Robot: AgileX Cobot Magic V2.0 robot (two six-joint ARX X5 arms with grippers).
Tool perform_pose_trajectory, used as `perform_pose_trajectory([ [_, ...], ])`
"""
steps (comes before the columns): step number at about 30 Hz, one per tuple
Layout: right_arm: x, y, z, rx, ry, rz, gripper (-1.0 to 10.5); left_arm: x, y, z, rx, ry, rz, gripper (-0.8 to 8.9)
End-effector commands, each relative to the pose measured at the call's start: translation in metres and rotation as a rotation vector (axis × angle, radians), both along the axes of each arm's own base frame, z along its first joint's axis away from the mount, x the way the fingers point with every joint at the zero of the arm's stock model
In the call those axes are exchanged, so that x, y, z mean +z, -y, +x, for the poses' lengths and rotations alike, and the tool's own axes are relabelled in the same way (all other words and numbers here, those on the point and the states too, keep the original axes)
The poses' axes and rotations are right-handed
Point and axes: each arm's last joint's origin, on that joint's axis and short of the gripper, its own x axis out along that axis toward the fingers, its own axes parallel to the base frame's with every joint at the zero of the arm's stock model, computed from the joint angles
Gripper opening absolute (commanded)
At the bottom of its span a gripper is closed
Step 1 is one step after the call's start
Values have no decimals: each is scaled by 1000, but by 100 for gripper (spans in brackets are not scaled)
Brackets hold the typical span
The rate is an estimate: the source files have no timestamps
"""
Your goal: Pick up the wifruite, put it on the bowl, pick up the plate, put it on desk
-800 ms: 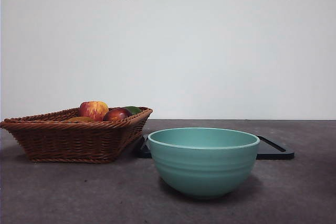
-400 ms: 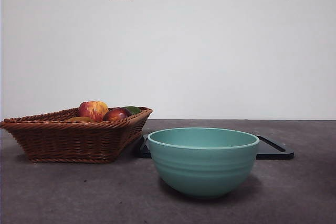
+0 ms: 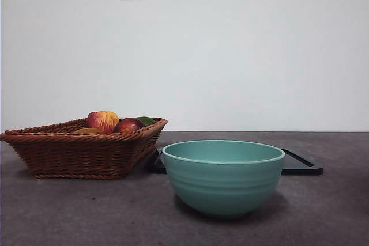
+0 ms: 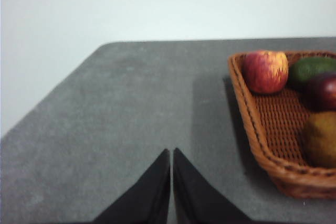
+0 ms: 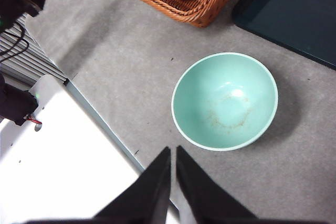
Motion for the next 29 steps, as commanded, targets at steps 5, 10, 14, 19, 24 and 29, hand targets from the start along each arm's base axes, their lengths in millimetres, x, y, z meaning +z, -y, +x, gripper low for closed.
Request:
perform_pose_trajectory([
  [5,5,-2,1,12,24,8,7,-8,-1,2,9,-12,-21,7],
  [10,5,-2,1,12,24,8,7,-14,0,1,11,-62,-37,7],
  [14,5,-2,1,12,24,8,7,-14,0,1,12,-61,-41,7],
  [19,5,-2,1,12,24,8,7,-14,0,1,12,-61,-41,7],
  [24,5,-2,1,12,24,8,7,-14,0,1,12,-61,-41,7],
  [29,5,-2,1,12,24,8,7,-14,0,1,12,-61,-41,7],
])
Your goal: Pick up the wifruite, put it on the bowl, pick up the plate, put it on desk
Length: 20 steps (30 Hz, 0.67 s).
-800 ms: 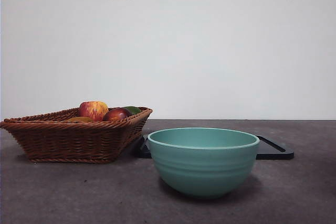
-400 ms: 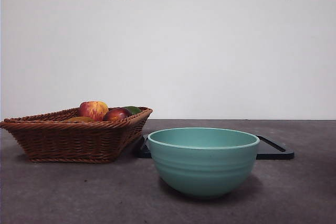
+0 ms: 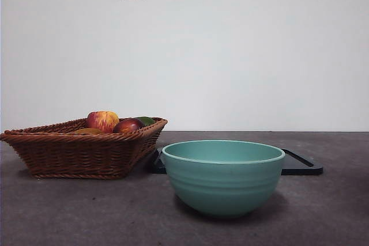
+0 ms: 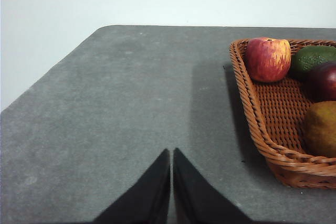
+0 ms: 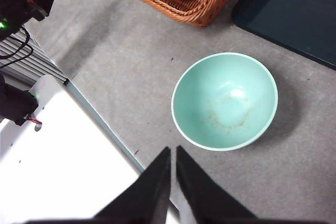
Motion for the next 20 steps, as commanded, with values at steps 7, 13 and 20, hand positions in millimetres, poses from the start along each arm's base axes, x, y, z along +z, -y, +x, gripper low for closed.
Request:
perform_pose_trajectory([
  [7,5,-2,1,12,24,8,7,-7,0,1,6,-24,-4,7],
  [13,5,-2,1,12,24,8,7,-7,0,1,7,-24,-4,7],
  [20,12,12,6,-69,285,-84,7,-7,0,1,7,-24,-4,7],
])
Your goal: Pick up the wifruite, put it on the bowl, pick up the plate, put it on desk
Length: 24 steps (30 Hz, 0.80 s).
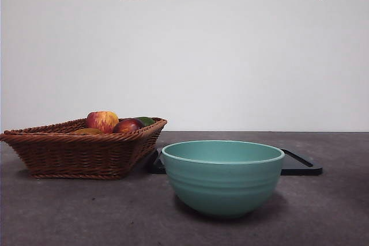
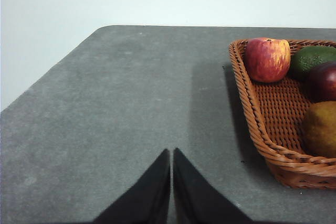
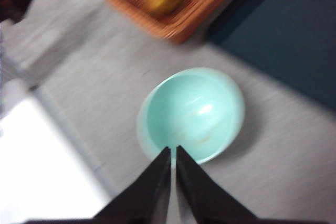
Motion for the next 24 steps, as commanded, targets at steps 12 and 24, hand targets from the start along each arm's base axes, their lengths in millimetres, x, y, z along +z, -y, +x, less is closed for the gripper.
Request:
perform_pose_trajectory([
  [12,-38,64,2,-462,569,32,7,-7,0,1,6,-24,-4,7],
  [24,-106,84,-10,-732,682,-37,7,-7,0,1,6,-24,-4,7],
])
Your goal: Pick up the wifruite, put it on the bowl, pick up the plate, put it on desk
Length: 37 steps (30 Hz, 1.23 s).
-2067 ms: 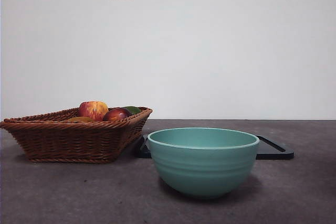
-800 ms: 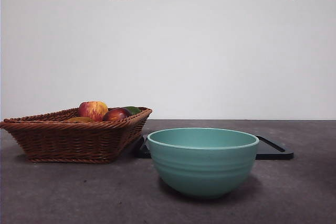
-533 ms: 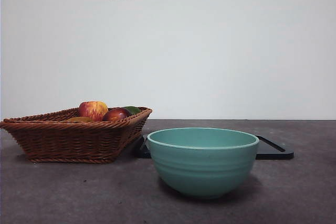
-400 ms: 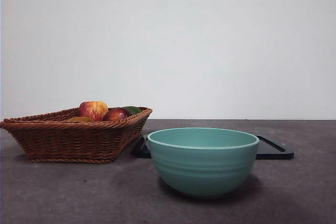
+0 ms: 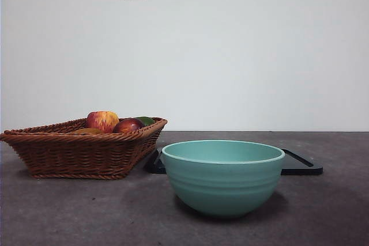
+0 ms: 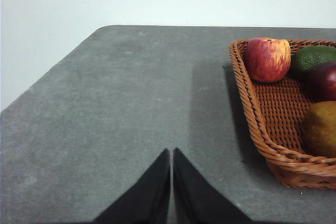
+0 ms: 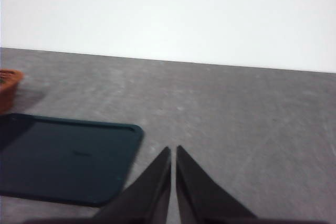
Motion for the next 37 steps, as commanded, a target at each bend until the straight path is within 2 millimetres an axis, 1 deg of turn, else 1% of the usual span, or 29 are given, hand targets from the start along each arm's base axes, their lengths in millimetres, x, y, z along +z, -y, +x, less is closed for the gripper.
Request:
perform_pose_trajectory([
  [1,-5,2,-1,-45,22,-11,7,-7,0,1,6,-24,-4,7],
  [4,-14,3,-1,-76,32,-13,7,-7,0,1,6,-24,-4,7],
  [15,-35,4,-1,-82,6,-5,7,-7,0,1,6,-24,-4,7],
  [21,-37,4,-2,-83,-17,-5,7,-7,0,1,6,-24,-4,7],
  [27,-45,4,-3,-83,-100,-5,7,-7,0,1,6,-24,-4,7],
  [37,-43,4,-2,-82,-77,-5,7,-7,0,1,6,-24,-4,7],
])
